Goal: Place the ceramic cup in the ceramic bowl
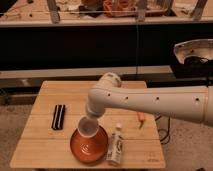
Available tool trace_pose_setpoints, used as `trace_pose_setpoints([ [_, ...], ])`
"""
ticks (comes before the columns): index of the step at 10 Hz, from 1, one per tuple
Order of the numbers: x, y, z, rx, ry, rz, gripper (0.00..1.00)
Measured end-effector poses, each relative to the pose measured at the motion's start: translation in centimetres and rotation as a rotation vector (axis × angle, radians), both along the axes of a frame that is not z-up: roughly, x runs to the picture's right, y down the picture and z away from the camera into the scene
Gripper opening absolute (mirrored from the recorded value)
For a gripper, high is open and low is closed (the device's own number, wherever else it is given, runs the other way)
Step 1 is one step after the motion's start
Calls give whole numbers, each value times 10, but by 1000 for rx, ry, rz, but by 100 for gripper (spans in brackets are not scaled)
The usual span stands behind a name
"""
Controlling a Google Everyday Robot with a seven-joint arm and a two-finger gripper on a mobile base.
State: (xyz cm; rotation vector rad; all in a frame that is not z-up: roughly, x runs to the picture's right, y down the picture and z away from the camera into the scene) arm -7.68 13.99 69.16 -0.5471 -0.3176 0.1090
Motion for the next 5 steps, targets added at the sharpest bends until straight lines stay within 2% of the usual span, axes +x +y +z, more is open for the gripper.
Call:
trace_pose_setpoints([
  [5, 9, 14, 9, -12, -12, 13, 3],
])
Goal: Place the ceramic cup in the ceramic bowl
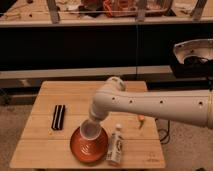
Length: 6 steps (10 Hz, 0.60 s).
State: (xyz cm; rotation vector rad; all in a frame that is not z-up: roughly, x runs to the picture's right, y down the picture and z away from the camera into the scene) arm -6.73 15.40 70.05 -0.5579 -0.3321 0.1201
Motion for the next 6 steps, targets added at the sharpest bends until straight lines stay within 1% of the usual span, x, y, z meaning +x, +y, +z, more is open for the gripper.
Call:
trace_pose_setpoints([
  [2, 5, 3, 4, 1, 1, 7, 3],
  [3, 5, 3, 4, 1, 1, 9, 4],
  [4, 4, 4, 3, 1, -2, 9, 9],
  [6, 5, 9, 6, -1, -4, 15, 9],
])
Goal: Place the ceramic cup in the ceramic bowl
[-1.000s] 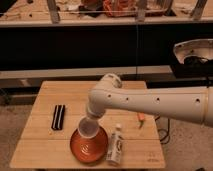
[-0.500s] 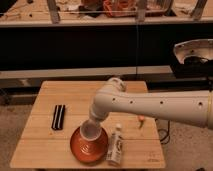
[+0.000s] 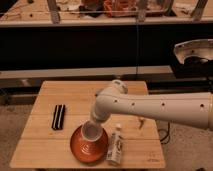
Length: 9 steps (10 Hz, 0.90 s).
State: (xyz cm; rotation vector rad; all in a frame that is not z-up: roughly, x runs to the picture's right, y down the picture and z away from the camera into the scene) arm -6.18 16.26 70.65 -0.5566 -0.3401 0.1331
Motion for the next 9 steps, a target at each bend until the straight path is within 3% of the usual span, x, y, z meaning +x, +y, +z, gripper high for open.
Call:
trace_pose_setpoints([
  [7, 2, 6, 5, -5, -5, 12, 9],
  [9, 2, 7, 6, -6, -3, 18, 19],
])
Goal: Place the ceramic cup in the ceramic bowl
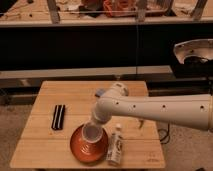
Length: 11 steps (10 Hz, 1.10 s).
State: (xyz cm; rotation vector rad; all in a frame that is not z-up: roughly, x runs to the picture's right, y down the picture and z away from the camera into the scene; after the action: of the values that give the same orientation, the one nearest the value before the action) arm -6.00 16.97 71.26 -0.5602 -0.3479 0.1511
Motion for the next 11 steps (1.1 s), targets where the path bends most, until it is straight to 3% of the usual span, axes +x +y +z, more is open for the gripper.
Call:
trace_pose_setpoints([
  [4, 0, 3, 4, -4, 2, 11, 19],
  [6, 0, 5, 5, -6, 2, 18, 14],
  [8, -1, 6, 6, -7, 3, 22, 23],
  [11, -2, 8, 8, -9, 3, 32, 24],
])
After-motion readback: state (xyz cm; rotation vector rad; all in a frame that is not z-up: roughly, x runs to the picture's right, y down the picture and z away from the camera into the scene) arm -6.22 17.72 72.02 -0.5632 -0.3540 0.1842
